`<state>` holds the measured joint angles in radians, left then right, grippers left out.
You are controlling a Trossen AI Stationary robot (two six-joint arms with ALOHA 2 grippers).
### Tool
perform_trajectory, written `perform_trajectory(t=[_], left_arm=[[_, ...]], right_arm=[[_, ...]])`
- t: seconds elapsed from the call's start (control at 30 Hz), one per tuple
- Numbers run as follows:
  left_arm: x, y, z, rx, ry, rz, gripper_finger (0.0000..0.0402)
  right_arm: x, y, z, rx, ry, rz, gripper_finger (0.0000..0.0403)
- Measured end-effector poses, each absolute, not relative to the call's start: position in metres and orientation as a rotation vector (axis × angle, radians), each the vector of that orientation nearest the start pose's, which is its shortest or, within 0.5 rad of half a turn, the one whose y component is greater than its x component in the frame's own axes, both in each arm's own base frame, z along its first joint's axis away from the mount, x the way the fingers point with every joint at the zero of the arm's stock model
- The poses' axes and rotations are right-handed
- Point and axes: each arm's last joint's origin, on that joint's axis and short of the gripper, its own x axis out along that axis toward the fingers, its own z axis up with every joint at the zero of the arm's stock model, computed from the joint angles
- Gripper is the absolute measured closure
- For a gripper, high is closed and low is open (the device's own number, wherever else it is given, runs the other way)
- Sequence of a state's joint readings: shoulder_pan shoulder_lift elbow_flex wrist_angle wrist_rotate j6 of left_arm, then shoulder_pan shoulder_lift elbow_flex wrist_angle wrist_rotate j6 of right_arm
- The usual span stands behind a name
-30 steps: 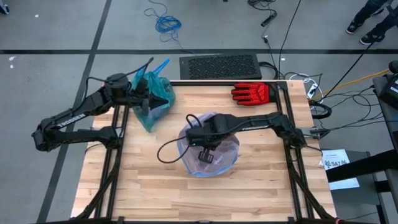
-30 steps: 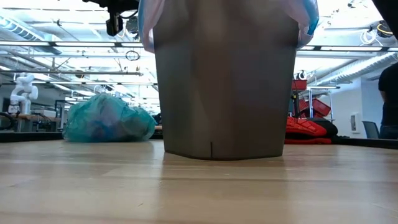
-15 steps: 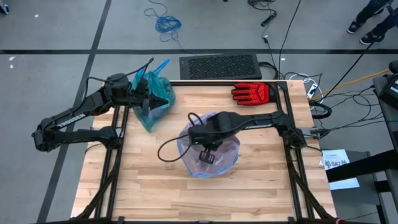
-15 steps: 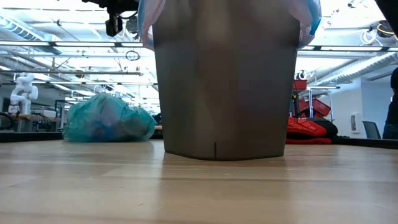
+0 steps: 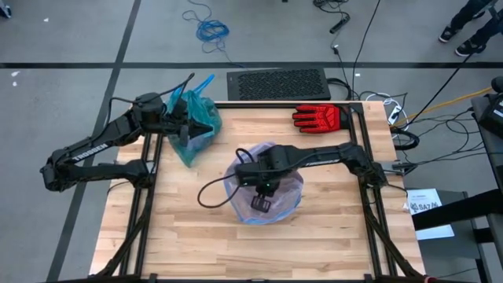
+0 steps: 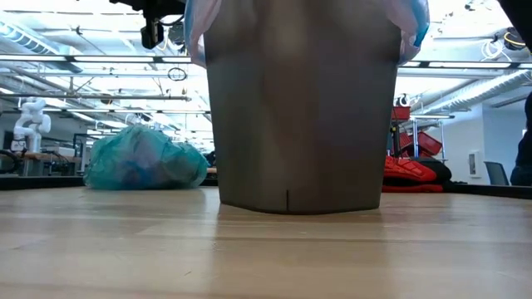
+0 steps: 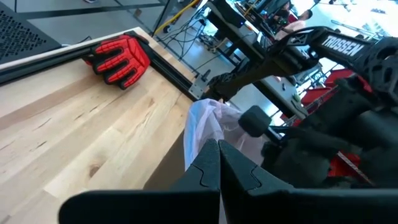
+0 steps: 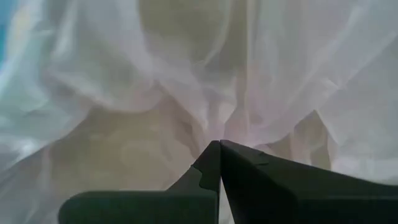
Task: Place trash/remove bag and relplace
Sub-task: Insert the new pink trash bag into the trash bin
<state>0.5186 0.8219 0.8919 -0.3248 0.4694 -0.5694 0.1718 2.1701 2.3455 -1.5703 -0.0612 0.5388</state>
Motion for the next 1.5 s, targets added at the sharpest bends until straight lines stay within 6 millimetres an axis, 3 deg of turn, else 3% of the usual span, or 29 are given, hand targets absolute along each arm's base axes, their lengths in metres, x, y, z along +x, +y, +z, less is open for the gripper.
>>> perform_trajectory(t=[0.23,0.47,0.67,1.17,1.5], left_arm=[[0.155,0.073,0.35,-0.69,0.209,0.11,0.0402],[0.155,0.073,0.35,-0.692,0.212,0.109,0.0402],[0.155,0.073,0.35,-0.691,0.212,0.108,0.0402],[0.155,0.073,0.35,-0.692,0.213,0.109,0.0402],[0.155,0.073,0.35,-0.691,0.213,0.109,0.0402]], right_arm=[[0.419,0.07,0.313,0.366,1.447,-0.178,0.0403],[0.392,0.064,0.363,0.585,1.35,-0.174,0.0403],[0.387,0.07,0.367,0.668,1.382,-0.092,0.0403],[0.419,0.07,0.317,0.559,1.474,-0.168,0.0403],[0.422,0.067,0.311,0.34,1.425,-0.231,0.0403]])
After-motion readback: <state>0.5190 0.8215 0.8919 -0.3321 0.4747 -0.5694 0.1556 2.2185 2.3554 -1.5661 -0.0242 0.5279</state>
